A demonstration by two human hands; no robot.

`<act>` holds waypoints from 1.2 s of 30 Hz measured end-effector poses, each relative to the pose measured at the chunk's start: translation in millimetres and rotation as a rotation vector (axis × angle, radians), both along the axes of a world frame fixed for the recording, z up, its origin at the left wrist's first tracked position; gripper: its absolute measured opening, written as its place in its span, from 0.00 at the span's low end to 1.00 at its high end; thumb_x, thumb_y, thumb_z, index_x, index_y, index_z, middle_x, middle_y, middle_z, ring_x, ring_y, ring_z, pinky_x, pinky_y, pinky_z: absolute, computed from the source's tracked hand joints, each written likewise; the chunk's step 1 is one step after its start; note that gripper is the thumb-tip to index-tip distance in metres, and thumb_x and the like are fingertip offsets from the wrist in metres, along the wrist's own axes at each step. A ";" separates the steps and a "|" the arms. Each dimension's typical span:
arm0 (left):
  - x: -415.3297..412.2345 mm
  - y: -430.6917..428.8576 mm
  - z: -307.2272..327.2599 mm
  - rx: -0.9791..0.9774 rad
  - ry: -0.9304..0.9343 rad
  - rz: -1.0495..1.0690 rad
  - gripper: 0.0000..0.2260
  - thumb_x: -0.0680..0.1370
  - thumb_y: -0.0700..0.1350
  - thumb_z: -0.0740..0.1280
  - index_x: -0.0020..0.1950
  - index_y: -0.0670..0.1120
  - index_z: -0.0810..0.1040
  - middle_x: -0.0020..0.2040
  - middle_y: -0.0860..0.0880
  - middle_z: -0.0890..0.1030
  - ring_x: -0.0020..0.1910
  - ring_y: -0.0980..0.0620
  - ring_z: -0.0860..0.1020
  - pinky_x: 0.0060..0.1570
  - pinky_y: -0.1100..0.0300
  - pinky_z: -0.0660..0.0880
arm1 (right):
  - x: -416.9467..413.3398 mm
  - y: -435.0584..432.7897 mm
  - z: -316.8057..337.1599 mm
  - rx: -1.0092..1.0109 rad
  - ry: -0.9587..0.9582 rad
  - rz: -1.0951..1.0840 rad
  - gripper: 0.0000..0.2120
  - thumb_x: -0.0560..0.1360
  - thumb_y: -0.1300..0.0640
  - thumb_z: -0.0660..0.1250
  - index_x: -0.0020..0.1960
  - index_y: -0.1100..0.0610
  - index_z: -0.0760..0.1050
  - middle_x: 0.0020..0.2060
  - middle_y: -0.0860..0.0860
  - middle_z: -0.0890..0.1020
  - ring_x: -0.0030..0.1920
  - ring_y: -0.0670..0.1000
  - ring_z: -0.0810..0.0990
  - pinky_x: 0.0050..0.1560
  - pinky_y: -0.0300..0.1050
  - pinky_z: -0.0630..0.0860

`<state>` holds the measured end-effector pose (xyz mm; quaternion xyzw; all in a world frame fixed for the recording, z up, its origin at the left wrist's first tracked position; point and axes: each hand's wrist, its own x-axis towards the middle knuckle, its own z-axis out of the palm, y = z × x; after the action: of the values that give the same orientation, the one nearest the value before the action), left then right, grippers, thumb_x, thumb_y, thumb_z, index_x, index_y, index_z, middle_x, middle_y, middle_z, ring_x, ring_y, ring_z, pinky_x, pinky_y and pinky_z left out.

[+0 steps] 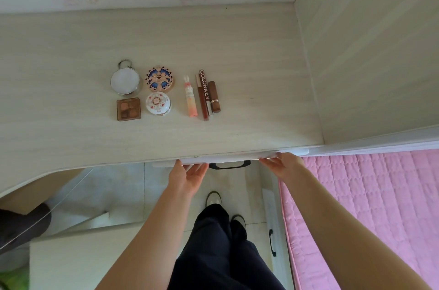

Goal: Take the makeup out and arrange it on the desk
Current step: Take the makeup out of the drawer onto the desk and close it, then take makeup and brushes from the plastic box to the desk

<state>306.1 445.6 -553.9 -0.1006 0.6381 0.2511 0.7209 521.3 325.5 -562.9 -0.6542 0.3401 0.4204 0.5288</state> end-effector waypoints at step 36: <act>40.5 -69.9 36.6 0.536 0.231 -1.160 0.06 0.79 0.42 0.62 0.48 0.44 0.79 0.49 0.45 0.84 0.46 0.47 0.81 0.48 0.53 0.78 | -54.9 -104.8 47.3 -0.214 -0.485 0.747 0.19 0.79 0.59 0.57 0.69 0.59 0.68 0.62 0.53 0.76 0.58 0.52 0.76 0.53 0.41 0.71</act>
<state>346.6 375.8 -517.3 0.4712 0.5775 -0.0193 0.6665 466.4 220.7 -515.6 -0.8624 -0.0113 0.3796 0.3348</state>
